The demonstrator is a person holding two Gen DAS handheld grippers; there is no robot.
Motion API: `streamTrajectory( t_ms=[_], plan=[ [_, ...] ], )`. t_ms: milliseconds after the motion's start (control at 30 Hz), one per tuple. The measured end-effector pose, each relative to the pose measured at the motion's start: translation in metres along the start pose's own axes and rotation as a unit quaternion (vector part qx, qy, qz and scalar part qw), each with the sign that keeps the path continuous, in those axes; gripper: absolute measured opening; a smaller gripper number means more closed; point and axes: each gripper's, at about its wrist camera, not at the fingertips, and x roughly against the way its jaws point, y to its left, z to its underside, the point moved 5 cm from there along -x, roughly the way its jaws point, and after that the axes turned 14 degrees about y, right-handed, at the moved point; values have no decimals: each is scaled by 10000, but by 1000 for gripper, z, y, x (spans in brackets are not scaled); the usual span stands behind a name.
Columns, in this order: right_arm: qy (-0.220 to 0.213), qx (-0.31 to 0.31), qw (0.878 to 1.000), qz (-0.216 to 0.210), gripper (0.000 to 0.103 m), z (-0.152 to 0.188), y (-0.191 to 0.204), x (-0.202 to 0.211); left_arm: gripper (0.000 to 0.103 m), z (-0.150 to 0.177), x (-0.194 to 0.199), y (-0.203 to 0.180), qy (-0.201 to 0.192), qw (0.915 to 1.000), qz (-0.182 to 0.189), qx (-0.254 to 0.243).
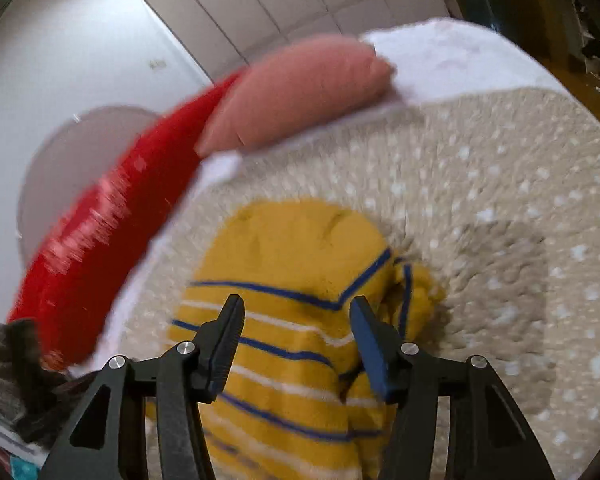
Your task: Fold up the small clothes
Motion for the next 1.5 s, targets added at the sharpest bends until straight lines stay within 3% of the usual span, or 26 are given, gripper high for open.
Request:
streamTrajectory(
  t_ms=[67,133,333,433,567,633,700,767,833,933,1033,1167,1200,1367,1500],
  plan=[
    [240,-151,9993,223,56,-3,-9,-24,64,8,9,1,-129,9999,-41,-1],
    [48,-69,9994,339,56,-1,-2,-13,64,14,24,1,-369,9992,-115,-38],
    [-493,884,9931,588,57,39,71,31,66,34,61,3,-1038,9940,-333,112],
    [-342,1381,9859,881,57,61,100,15,71,45,83,7,-1333,9899,-356,328],
    [238,1355,9814,1337,59,78,98,-39,86,63,125,13,-2004,9752,-716,607],
    [27,1388,9798,1443,59,83,98,-32,91,71,149,15,-2437,9622,-975,726],
    [-234,1365,9828,1220,60,90,106,-13,97,80,167,15,-2853,9474,-1203,809],
    [-490,1286,9838,1149,60,97,105,0,99,86,177,13,-3045,9385,-1373,872],
    [-573,1034,9841,1326,63,103,91,0,99,91,182,7,-3111,9348,-1478,869],
    [-211,623,9900,1251,65,107,57,-16,99,94,179,0,-2928,9419,-1482,714],
    [-330,482,9932,1009,65,116,55,3,99,100,167,-8,-2635,9552,-1272,441],
    [-664,401,9918,1011,67,141,56,36,99,105,129,-23,-1659,9821,-886,-9],
    [-738,331,9912,1052,68,150,53,44,99,107,122,-28,-1501,9852,-824,-95],
    [-947,-154,9892,1105,68,184,28,67,99,124,97,-51,-1052,9920,-605,-354],
    [-1093,-421,9848,1280,69,200,11,86,99,140,95,-70,-992,9925,-416,-577]
  ],
)
